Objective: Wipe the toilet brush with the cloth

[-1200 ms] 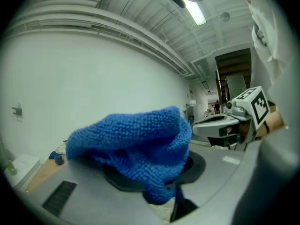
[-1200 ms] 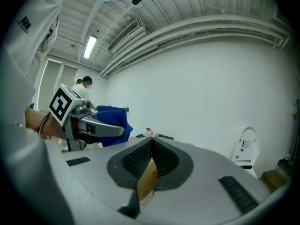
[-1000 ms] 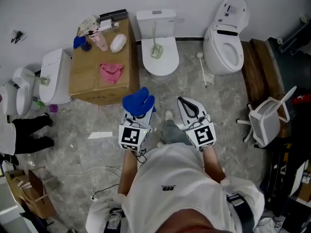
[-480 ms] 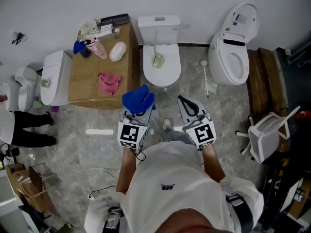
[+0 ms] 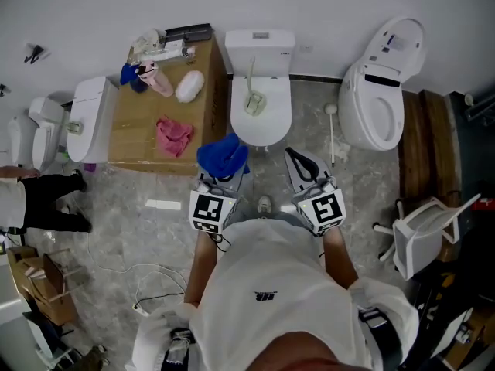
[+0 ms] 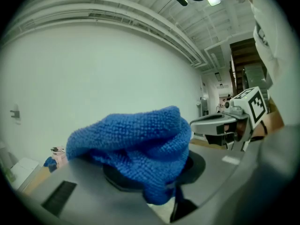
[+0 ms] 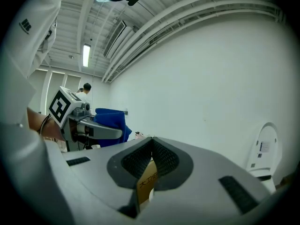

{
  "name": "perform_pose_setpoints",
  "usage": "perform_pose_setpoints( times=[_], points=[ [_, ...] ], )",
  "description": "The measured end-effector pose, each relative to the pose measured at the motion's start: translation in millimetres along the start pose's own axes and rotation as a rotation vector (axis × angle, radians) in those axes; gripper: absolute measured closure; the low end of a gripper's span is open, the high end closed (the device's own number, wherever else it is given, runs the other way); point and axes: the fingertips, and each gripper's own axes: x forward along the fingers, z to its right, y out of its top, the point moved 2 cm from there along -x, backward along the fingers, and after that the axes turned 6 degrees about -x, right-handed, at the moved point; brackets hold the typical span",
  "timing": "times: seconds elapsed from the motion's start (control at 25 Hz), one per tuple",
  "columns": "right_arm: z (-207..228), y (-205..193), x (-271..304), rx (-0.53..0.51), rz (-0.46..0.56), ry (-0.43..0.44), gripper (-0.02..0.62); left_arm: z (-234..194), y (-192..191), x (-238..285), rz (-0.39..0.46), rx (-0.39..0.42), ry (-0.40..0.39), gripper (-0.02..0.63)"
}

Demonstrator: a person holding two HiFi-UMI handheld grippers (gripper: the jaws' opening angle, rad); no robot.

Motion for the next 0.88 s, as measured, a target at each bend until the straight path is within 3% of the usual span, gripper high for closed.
perform_pose_setpoints(
  times=[0.32, 0.68, 0.88],
  points=[
    [13.2, -12.6, 32.0, 0.013, -0.023, 0.033, 0.598, -25.0, -3.9, 29.7, -0.013, 0.002, 0.021, 0.472],
    [45.4, -29.9, 85.5, 0.029, -0.063, 0.015, 0.598, -70.2, -14.6, 85.5, -0.041, -0.021, 0.011, 0.472],
    [63.5, -44.9, 129.3, -0.054, -0.136, 0.014, 0.598, -105.7, -25.9, 122.5, -0.078, -0.033, 0.000, 0.472]
  ],
)
